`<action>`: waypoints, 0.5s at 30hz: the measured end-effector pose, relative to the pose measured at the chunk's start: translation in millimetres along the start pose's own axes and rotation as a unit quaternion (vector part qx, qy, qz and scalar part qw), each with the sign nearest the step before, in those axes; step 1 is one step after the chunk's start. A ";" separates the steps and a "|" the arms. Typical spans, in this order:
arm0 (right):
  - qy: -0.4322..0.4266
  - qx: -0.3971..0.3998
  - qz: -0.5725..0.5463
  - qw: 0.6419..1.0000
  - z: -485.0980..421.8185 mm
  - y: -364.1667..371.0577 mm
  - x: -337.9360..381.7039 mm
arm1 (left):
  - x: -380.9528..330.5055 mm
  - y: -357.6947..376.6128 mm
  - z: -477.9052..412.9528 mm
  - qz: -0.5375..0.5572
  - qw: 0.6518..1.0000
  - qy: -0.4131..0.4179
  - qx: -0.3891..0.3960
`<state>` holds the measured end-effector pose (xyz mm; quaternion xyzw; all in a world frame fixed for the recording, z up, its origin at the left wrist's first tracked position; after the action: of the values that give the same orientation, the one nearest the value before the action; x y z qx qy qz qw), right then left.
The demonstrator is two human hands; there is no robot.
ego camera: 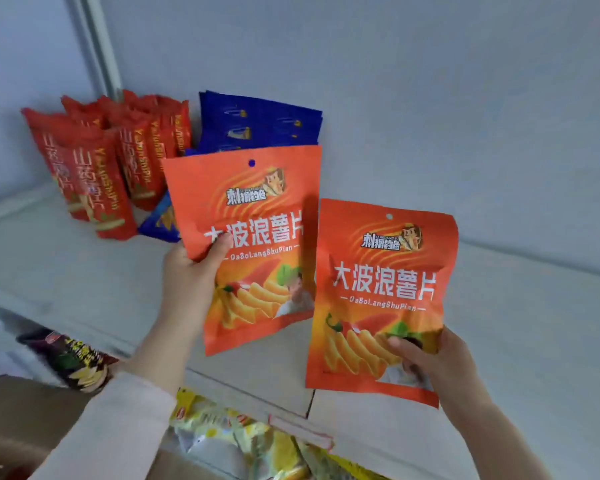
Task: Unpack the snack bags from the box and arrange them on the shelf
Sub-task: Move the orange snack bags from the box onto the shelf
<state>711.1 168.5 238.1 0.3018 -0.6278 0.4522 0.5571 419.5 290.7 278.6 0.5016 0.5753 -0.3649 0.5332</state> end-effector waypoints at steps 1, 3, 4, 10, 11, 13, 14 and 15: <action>-0.003 -0.015 0.001 1.000 -12.0 -10.7 -1.1 | 2.6 23.2 -5.9 -0.007 1.000 0.007 0.019; -0.007 -0.049 -0.002 0.999 -38.4 -26.9 -1.8 | 6.2 65.0 -22.6 -0.014 0.998 0.009 0.054; -0.008 -0.065 -0.005 0.998 -52.2 -33.0 -2.6 | 8.3 84.0 -32.9 -0.023 0.997 0.006 0.068; -0.004 -0.113 -0.015 0.993 -142.2 -47.6 -0.5 | 22.9 181.7 -104.2 -0.053 0.986 -0.011 0.157; -0.006 -0.120 -0.020 0.993 -157.9 -47.9 1.1 | 27.2 195.4 -118.3 -0.050 0.984 -0.021 0.172; -0.009 -0.138 -0.035 0.990 -189.4 -48.8 3.4 | 34.3 221.0 -148.5 -0.056 0.978 -0.031 0.197; -0.009 -0.149 -0.040 0.988 -204.6 -49.6 4.5 | 37.2 232.3 -164.2 -0.056 0.976 -0.034 0.206; -0.010 -0.159 -0.045 0.986 -220.1 -50.4 5.6 | 40.0 243.2 -180.1 -0.055 0.975 -0.038 0.214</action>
<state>848.3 347.6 248.7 0.2422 -0.6830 0.3178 0.6115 612.8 526.2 297.2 0.5574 0.4902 -0.5269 0.4139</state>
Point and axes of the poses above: each hand's wrist, its own z-axis away from the middle knuckle, its own y-axis out of the palm, x = y × z, the point moved 4 cm from there along -z, towards the middle knuckle, and after that the axes turned 8 degrees about -y, right-handed, at the moved point
